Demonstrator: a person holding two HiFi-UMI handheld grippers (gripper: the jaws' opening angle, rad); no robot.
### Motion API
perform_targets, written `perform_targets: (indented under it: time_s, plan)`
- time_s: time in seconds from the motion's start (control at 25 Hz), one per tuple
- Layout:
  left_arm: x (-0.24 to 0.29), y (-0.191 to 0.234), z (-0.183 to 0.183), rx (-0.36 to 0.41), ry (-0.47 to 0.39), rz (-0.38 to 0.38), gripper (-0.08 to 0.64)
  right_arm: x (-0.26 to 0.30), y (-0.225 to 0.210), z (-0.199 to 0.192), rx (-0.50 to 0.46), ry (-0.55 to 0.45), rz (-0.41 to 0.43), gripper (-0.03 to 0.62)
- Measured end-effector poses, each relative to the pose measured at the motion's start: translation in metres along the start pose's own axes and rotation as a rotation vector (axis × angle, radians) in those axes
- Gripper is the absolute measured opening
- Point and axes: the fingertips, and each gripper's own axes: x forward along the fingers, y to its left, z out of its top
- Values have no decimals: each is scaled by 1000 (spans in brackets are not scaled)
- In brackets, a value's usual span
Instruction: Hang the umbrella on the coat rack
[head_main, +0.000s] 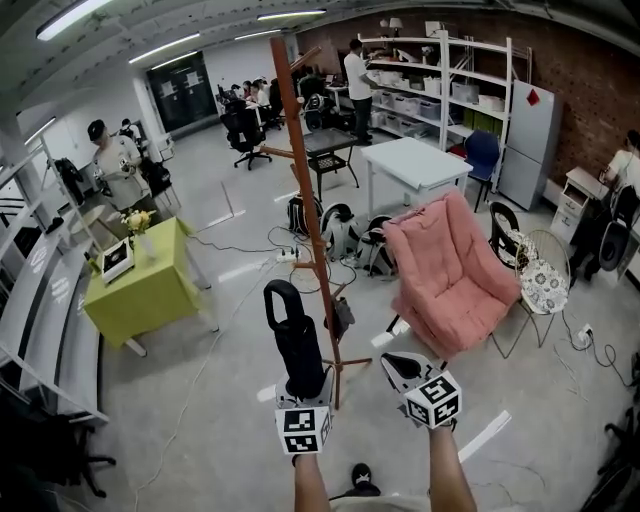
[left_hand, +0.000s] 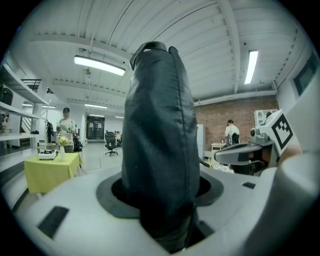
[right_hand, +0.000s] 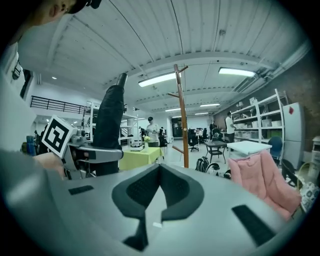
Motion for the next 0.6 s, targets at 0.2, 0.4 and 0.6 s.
perform_targets:
  time_s: [0.2, 0.4, 0.6]
  plan:
    - [10, 19, -4, -27, -7, 5, 255, 16, -4, 6, 36, -22, 23, 5]
    - [15, 38, -2, -103, -33, 13, 255, 32, -10, 6, 50, -11, 24, 5]
    - [9, 57, -1, -79, -11, 56, 255, 48, -19, 20, 101, -69, -24, 5]
